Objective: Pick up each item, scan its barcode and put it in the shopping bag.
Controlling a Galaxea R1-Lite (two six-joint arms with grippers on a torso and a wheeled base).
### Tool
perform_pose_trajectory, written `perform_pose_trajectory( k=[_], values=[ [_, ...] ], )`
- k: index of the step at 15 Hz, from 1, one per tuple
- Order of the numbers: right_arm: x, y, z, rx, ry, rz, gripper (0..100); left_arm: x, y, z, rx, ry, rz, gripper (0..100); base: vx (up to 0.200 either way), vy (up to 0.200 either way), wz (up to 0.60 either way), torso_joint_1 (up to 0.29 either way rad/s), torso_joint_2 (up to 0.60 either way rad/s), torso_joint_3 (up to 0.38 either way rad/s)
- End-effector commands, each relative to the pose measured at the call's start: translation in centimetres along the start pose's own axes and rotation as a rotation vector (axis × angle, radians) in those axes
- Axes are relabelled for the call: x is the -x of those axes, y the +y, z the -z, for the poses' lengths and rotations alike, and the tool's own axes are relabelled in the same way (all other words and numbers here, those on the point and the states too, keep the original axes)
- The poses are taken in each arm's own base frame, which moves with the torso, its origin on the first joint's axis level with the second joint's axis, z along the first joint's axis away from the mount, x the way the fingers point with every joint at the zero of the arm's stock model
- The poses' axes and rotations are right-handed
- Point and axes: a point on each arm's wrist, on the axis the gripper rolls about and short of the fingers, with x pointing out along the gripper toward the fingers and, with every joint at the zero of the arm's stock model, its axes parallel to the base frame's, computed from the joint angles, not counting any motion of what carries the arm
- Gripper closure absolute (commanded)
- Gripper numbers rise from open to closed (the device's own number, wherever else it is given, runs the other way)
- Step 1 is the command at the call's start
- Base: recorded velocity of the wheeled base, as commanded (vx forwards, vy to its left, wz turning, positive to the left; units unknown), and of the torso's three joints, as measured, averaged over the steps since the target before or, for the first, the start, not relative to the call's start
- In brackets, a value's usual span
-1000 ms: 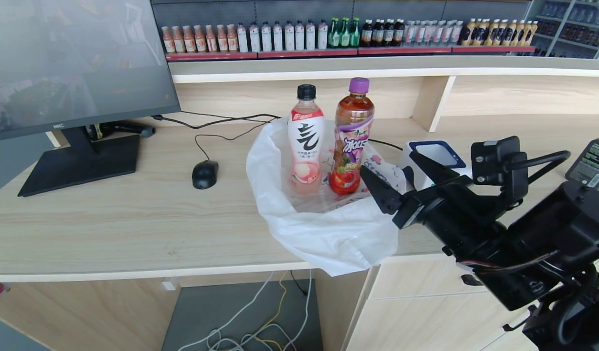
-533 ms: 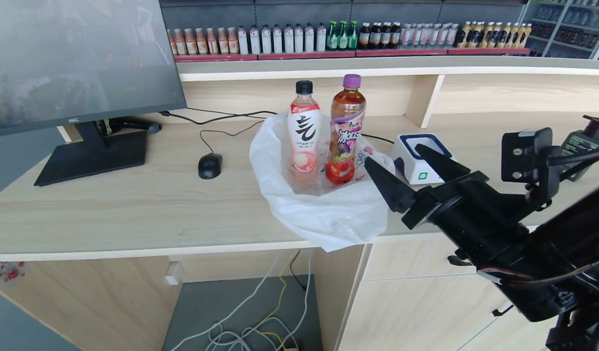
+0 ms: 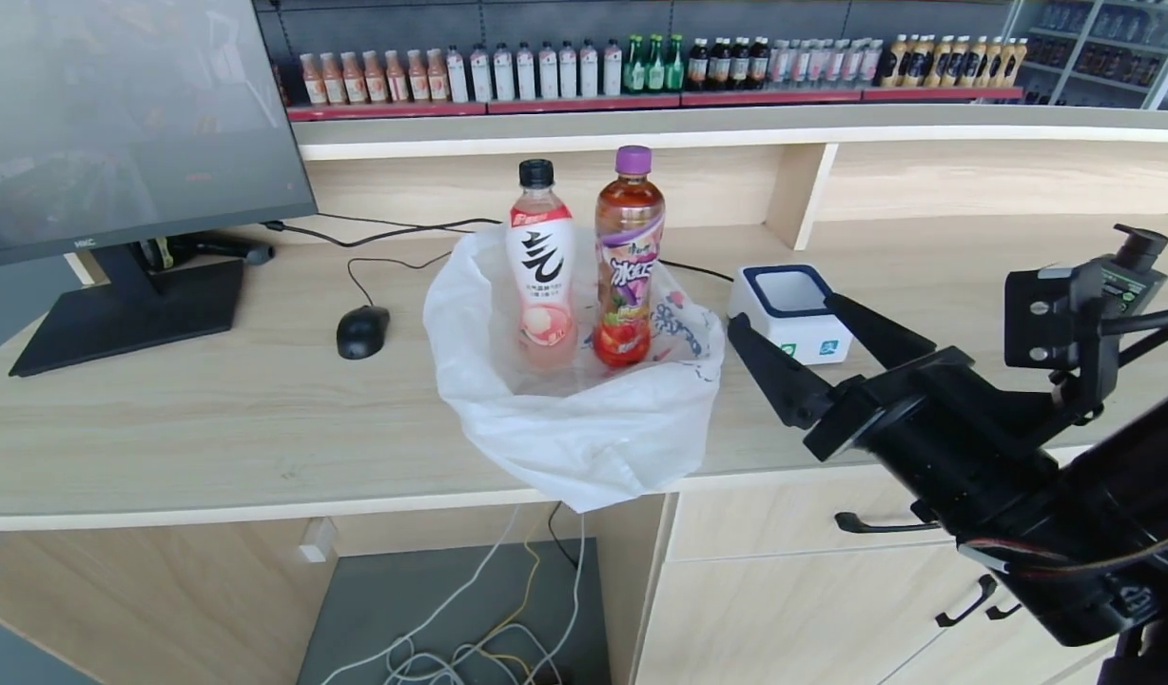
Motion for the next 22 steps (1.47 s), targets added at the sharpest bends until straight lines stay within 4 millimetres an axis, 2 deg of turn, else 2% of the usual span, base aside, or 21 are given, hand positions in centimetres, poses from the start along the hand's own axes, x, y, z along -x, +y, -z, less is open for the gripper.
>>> perform_pose_trajectory(
  k=[1, 6, 9, 13, 18, 22],
  values=[
    [0.0, 0.0, 0.0, -0.001, -0.001, 0.0, 0, 0.0, 0.0, 0.0, 0.001, -0.001, -0.001, 0, 0.0, -0.2, 0.0, -0.012, -0.01, 0.007],
    [0.2, -0.1, 0.0, -0.003, 0.001, 0.002, 0, 0.0, 0.0, 0.0, 0.004, -0.001, -0.001, 0, 0.0, -0.2, 0.0, 0.0, 0.0, 0.002],
    [0.5, -0.3, -0.8, -0.004, -0.023, 0.007, 0, 0.0, 0.0, 0.0, 0.005, -0.001, -0.001, 0, 0.0, -0.2, 0.0, 0.004, 0.0, 0.004],
    [1.0, -2.2, -1.4, 0.023, -0.04, 0.082, 0, 0.0, 0.0, 0.0, 0.007, -0.001, -0.001, 0, 0.0, -0.2, 0.0, 0.005, 0.0, 0.0],
    [1.4, -2.3, -1.3, 0.027, -0.026, 0.084, 0, 0.0, 0.0, 0.0, 0.007, -0.001, -0.001, 0, 0.0, -0.2, 0.0, 0.002, 0.01, 0.001],
    [1.3, -3.1, -1.4, 0.038, -0.034, 0.115, 0, 0.0, 0.0, 0.0, 0.008, -0.001, -0.001, 0, 0.0, -0.2, 0.0, 0.001, 0.0, 0.002]
  ],
)
